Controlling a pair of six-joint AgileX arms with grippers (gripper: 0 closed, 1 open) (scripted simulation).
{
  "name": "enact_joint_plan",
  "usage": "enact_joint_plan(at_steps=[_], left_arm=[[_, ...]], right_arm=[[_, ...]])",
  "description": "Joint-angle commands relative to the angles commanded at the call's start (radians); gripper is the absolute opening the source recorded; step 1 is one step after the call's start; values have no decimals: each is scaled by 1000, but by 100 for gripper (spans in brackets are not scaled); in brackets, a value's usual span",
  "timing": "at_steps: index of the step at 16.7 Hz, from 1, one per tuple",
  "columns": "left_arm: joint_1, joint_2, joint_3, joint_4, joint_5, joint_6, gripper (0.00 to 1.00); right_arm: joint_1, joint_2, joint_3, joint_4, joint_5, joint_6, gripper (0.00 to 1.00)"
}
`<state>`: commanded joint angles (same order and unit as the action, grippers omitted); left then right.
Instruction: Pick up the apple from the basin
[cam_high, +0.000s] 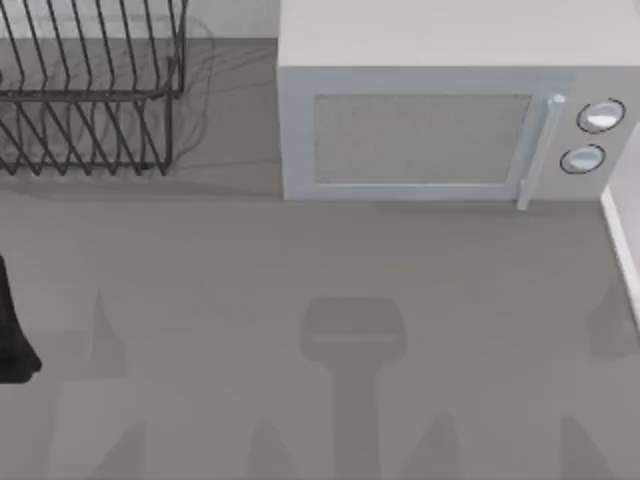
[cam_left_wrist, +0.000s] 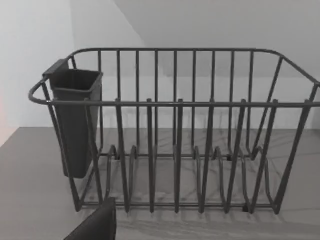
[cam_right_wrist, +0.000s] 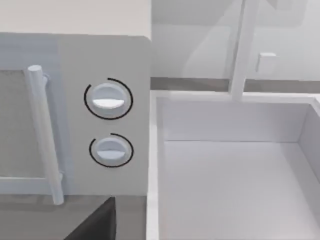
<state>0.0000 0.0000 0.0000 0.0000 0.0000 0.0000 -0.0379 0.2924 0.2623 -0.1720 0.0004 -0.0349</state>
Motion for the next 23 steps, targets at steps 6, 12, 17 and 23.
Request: enact_joint_plan(at_steps=[6,12,17,23], left_arm=[[0,0,0,0,0,0,100],[0,0,0,0,0,0,100],[0,0,0,0,0,0,100],[0,0,0,0,0,0,100]], right_arm=[[-65,586,460,-296,1,-60,100],[-135,1246,956,-614,2,-125,100],[-181,1680,1277,-819,2,-166,100],[-203,1882,1435,-922,2,-187,100]])
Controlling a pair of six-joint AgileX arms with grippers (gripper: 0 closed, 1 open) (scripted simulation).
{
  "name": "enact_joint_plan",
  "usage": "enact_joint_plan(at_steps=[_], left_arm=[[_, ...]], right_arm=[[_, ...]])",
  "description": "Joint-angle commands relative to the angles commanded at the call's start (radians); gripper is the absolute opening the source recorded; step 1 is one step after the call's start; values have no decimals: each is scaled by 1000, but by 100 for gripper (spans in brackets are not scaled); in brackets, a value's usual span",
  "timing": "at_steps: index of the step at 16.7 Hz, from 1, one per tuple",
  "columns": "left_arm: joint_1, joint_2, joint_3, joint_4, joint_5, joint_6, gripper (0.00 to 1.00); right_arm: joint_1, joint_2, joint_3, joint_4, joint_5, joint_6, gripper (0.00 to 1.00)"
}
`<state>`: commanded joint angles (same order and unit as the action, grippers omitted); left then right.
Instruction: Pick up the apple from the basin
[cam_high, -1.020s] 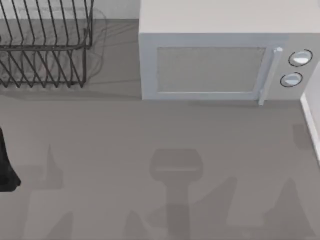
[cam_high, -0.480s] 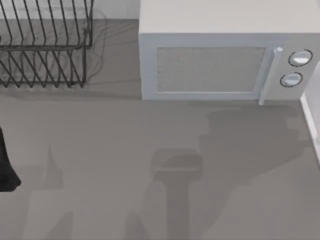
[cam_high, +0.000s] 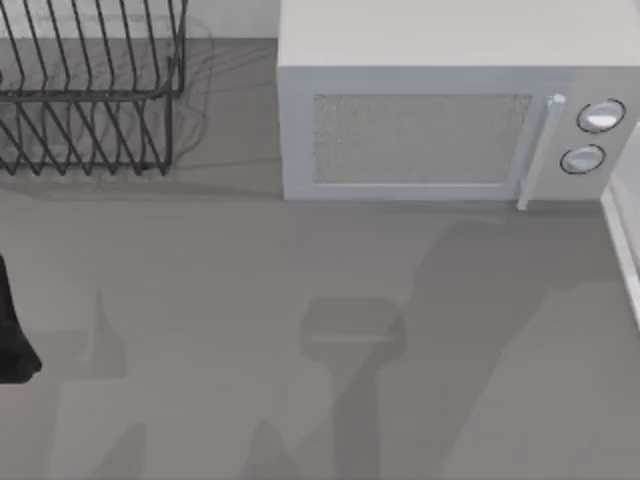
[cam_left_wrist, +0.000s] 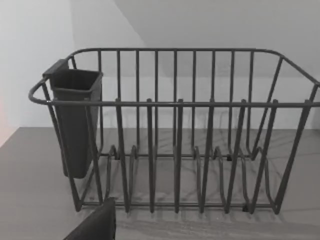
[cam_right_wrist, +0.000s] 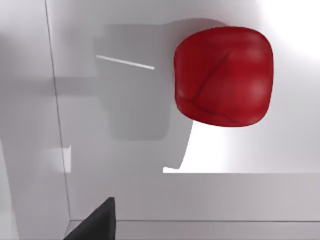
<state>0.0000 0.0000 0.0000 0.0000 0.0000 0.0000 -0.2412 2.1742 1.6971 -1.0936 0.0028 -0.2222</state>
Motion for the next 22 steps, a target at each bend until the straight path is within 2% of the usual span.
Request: enact_joint_plan(at_steps=[6,15,21,22], left_arm=[[0,0,0,0,0,0,100],[0,0,0,0,0,0,100],[0,0,0,0,0,0,100],[0,0,0,0,0,0,100]], right_arm=[[6,8,-11,18,0,1,100],[2,232,-167,411,3,4,100],[1,272,-193,465,3,4,100],[1,272,-193,465,3,4,92]])
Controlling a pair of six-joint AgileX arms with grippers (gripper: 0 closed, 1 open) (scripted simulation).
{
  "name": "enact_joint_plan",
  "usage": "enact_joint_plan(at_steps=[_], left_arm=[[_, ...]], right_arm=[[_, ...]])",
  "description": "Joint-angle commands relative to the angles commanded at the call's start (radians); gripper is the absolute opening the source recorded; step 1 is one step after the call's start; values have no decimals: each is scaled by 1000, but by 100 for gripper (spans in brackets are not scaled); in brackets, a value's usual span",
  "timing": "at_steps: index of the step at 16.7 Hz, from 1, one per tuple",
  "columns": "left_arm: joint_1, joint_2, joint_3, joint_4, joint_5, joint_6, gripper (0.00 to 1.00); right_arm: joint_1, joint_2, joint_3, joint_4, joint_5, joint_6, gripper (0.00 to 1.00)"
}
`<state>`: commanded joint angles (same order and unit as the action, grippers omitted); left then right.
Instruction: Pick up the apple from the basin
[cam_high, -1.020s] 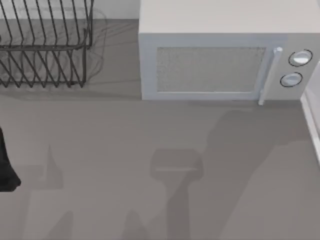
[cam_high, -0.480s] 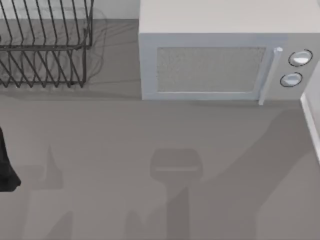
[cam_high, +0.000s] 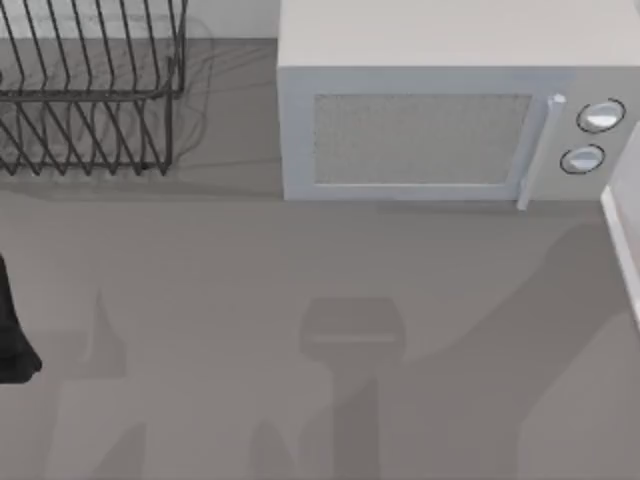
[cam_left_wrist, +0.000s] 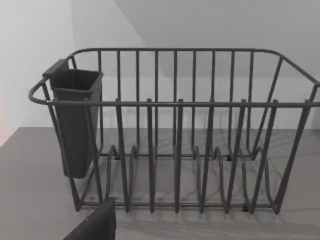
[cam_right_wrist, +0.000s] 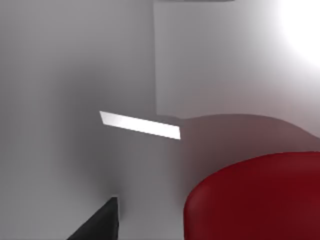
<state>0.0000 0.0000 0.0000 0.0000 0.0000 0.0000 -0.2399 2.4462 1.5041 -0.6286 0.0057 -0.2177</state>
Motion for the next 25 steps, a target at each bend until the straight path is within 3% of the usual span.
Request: enact_joint_plan(at_steps=[12,20,25], left_arm=[[0,0,0,0,0,0,100],[0,0,0,0,0,0,100],[0,0,0,0,0,0,100]], right_arm=[[0,0,0,0,0,0,2],[0,0,0,0,0,0,0],[1,-70,83,-98,-12,4,0]])
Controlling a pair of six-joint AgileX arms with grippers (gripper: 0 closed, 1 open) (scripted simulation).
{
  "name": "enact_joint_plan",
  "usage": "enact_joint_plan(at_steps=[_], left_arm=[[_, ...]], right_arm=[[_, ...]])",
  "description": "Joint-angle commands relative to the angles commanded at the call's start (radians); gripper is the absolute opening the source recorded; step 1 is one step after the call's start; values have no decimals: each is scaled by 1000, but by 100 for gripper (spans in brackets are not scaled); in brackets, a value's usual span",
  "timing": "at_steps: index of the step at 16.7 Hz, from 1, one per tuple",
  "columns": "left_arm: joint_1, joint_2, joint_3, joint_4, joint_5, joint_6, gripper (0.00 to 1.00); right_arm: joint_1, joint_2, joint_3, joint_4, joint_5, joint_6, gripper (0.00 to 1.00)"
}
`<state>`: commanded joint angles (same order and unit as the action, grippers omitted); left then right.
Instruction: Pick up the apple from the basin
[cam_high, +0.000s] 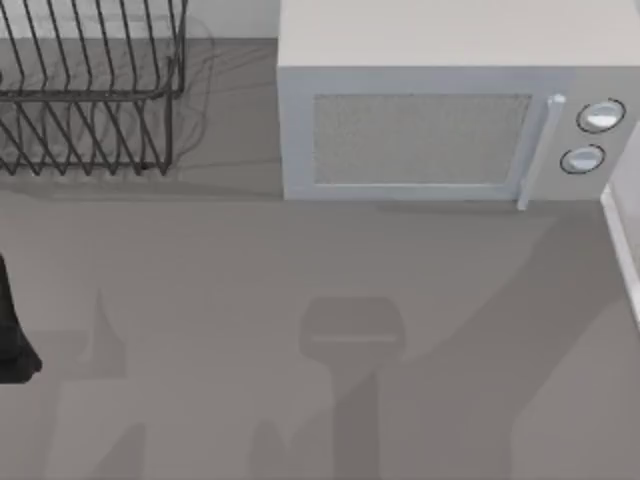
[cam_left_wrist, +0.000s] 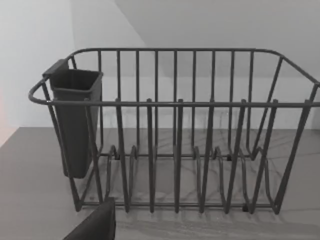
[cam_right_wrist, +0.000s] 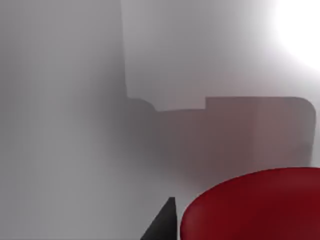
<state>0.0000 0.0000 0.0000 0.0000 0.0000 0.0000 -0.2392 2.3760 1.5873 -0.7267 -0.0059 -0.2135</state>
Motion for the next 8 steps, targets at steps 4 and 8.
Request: enact_joint_plan(at_steps=[4,8], left_arm=[[0,0,0,0,0,0,100],[0,0,0,0,0,0,100]], right_arm=[[-3,-37,192,-238,-1,-3,0],[-4,-100,418,-563,-1,-5,0]])
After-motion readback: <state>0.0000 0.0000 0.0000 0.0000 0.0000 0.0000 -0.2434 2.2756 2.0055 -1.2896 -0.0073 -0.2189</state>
